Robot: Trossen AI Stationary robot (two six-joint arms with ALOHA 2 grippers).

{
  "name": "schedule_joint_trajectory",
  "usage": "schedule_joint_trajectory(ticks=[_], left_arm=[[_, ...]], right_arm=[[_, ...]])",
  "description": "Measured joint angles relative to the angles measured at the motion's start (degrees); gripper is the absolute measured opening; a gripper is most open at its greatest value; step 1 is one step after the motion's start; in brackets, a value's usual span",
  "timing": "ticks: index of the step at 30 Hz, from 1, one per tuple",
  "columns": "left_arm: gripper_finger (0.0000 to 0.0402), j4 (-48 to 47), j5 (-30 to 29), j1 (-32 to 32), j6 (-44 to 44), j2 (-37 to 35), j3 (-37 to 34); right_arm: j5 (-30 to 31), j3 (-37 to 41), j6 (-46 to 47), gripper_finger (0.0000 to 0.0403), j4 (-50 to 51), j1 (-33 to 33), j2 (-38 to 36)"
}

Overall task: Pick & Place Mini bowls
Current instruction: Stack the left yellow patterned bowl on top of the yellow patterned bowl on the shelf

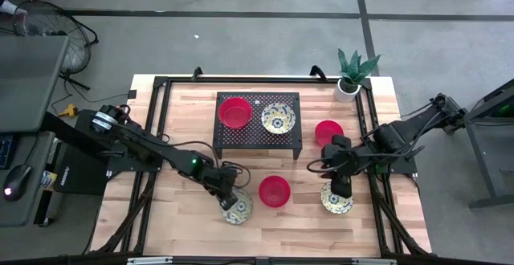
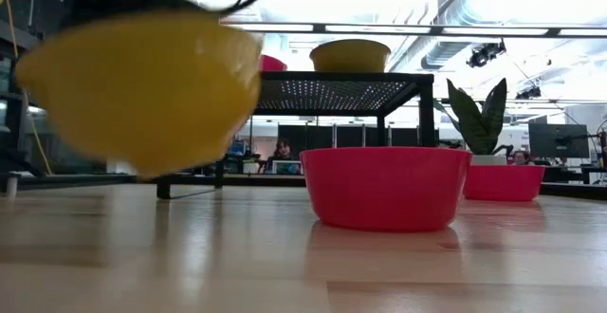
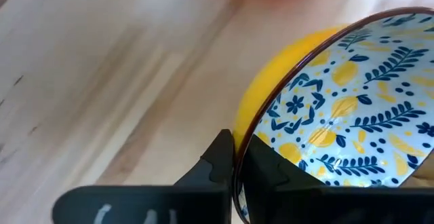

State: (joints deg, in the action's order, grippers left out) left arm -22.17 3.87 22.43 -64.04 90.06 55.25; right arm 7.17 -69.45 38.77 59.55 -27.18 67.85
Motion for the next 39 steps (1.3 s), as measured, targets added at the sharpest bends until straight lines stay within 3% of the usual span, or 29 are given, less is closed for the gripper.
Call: schedule_joint_trajectory(ticks=[6,13,18,24,31,39], left_arm=[[0.0005,-3.02,-0.80,-1.97,6.52,0.00,7.46],[0.0005,-13.71,-1.60,-6.16,13.93,0.00,17.22],[0.0005,-20.52,-1.96,-8.01,15.89,0.00,20.54],[0.0005,-23.66,-1.37,-8.72,16.01,0.00,21.02],[0.0005,-25.12,-0.30,-8.70,16.98,0.00,21.02],[0.0005,-26.43,0.04,-9.11,19.70,0.00,21.02]], right_arm=[[-0.97,0.00,-8.83,0.0129,-5.08,0.02,0.00],[-8.10,-0.02,-25.30,0.0129,-16.32,0.02,0.30],[-9.00,-0.95,-36.94,0.0129,-20.19,0.17,2.51],[-8.74,-5.84,-49.94,0.0129,-18.41,0.58,10.88],[-1.10,-15.03,-65.52,0.0129,-16.89,0.98,22.85],[0.57,-24.28,-80.80,0.0129,-14.89,0.87,32.67]])
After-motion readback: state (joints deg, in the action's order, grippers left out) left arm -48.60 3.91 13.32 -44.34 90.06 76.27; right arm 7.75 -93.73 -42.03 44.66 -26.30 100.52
